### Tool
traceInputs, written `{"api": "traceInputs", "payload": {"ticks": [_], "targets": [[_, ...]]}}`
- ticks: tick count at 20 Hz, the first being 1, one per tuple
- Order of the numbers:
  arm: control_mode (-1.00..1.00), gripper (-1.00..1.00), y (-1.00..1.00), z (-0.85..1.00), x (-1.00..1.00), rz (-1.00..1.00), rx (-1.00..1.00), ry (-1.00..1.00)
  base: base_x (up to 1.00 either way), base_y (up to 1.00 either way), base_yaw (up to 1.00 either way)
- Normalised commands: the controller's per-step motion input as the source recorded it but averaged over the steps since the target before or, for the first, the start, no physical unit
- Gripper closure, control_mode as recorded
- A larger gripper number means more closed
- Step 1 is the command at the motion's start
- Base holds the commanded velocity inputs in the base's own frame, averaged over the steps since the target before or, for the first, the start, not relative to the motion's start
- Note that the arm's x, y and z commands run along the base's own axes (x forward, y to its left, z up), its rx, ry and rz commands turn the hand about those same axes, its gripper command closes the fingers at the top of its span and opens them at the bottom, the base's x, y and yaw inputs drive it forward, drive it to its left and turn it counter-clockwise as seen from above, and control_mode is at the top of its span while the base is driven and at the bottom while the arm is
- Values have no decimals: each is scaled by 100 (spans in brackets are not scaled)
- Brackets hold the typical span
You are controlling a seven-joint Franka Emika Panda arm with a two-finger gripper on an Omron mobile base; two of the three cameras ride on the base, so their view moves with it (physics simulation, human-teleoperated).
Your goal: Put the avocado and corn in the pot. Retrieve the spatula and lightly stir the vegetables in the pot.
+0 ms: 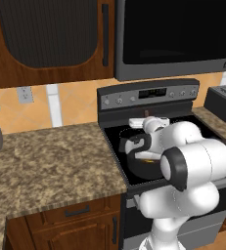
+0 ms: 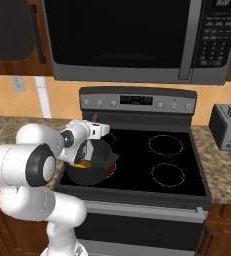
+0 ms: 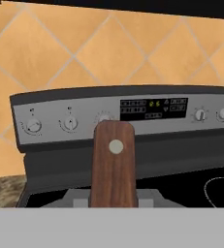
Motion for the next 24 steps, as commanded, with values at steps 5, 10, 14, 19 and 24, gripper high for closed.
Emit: {"api": "traceInputs", "payload": {"ticks": [5, 10, 14, 19, 24], "targets": [[-100, 100, 0, 5, -7, 0, 3, 0, 0, 0, 0], [-100, 100, 0, -16, -6, 0, 0, 8, 0, 0, 0], [-100, 100, -2, -14, -1, 0, 0, 13, 0, 0, 0], [-100, 100, -8, 8, -55, 0, 1, 2, 0, 0, 0], [-100, 100, 0, -41, 43, 0, 0, 3, 0, 0, 0]]}}
